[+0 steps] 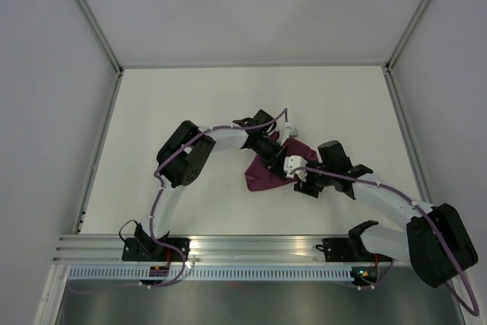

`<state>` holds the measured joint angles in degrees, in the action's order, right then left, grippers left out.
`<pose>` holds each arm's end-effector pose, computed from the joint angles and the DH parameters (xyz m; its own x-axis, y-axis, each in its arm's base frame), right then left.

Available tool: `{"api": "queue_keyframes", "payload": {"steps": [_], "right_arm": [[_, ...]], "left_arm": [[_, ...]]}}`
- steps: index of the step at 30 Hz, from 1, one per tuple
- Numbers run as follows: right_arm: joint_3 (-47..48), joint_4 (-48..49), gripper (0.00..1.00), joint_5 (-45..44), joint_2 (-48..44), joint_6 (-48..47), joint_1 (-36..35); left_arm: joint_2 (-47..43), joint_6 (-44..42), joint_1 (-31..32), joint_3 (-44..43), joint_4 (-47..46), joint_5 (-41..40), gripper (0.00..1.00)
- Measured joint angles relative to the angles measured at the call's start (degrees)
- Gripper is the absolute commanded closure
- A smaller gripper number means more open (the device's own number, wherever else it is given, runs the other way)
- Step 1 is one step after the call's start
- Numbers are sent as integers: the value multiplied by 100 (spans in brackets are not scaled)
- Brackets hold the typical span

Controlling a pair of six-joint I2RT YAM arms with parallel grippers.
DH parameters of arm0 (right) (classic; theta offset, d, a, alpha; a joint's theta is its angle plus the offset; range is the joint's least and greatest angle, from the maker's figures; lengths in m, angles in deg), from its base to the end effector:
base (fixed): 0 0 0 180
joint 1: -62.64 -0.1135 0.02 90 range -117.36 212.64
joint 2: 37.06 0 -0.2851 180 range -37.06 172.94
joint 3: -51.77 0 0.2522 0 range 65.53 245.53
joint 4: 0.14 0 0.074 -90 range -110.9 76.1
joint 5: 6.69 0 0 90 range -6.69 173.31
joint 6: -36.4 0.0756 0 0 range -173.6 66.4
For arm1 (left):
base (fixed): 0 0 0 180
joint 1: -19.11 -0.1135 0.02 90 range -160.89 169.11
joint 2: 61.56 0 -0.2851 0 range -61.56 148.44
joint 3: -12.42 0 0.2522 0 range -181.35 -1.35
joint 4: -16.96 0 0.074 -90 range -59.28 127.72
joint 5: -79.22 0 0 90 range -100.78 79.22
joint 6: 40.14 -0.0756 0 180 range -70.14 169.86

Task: Fold the napkin, place the utensils inside, and roll it up
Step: Roll the napkin at the center of the board.

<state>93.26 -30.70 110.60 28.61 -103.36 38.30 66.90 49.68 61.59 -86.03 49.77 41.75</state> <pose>0.1808 0.1198 0.1547 -0.0169 -0.7522 -0.6587 -0.9603 0.1957 -0.1988 0.3065 -0.3620 0.1039 -0.6539 0.6014 -0.4590 0.6803 0.2019 -0.7046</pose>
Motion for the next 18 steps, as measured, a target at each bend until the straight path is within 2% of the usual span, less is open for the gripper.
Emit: {"api": "queue_keyframes", "payload": {"steps": [14,18], "right_arm": [[-289,1187,33,-890,400,-111,-1172],[-216,1563,40,-973,693,-155,-1287]], "left_arm": [[210,31,-42,-208,511,369,98],[232,28,-42,-216,625,435,97]]}}
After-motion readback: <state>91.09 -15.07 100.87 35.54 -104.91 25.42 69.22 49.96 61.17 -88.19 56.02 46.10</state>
